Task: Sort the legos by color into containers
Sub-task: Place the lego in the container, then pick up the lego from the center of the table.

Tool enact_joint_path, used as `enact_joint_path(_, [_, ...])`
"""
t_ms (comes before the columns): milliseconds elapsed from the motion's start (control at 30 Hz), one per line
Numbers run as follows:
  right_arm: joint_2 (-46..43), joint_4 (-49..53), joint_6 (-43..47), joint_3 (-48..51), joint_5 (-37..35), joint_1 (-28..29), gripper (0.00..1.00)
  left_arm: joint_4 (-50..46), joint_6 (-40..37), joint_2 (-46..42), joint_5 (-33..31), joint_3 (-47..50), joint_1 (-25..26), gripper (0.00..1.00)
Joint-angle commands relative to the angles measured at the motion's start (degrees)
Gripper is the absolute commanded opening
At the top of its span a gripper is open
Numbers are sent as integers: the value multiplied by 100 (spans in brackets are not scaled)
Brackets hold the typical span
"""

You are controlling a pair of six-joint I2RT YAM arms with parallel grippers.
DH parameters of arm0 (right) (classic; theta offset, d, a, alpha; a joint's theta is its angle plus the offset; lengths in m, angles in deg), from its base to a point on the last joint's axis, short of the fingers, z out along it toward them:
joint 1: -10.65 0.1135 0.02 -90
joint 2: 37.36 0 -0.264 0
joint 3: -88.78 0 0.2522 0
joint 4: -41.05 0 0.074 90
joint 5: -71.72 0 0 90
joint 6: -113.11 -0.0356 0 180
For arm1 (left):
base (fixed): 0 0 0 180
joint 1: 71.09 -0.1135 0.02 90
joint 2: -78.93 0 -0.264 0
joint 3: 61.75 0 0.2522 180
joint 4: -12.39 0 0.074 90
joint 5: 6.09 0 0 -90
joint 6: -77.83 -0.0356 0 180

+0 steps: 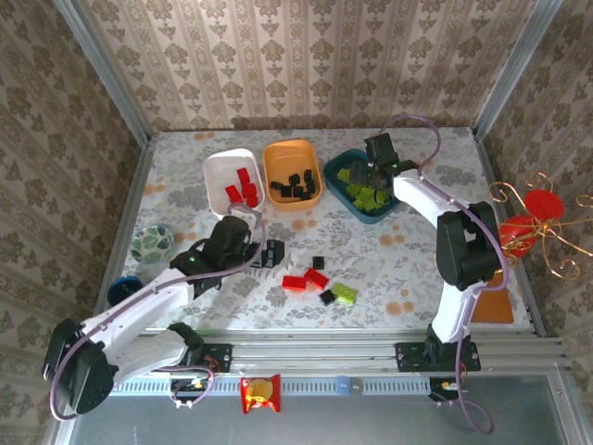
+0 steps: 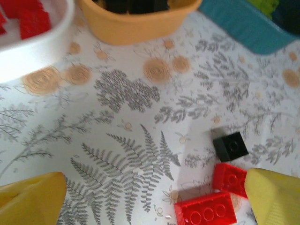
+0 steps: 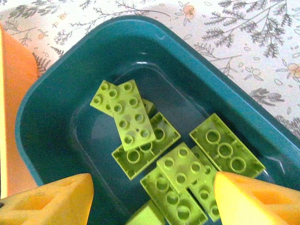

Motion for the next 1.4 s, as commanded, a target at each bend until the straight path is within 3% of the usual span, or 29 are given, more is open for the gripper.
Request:
enact_joint_path(0, [-652,-117,-131,454,108,182,70,-206,-291,498,78,-447,467,97])
enact_joint_path(233, [-1501,-500,-432,1720,249,450,70,-578,-877,2535,-114,-1450,1456,88])
enact_joint_path(633, [-2878,-644,-576,3011,52,609,70,-546,-1022,4119,-107,-2507,1452,68])
enact_joint_path(733, [-3074,-616,-565,3089,38,611,71,-576,-998,4326,-70,-2585,1400,63])
enact_joint_path(1000, [-3316,-654,-612,3165,82,609,71,-492,-1013,4726,-101,-2663,1395,60])
enact_joint_path(1367, [-3445,-614,-662,3268,135,609,71,-141,-1067,4591,84,-2620,1263,32])
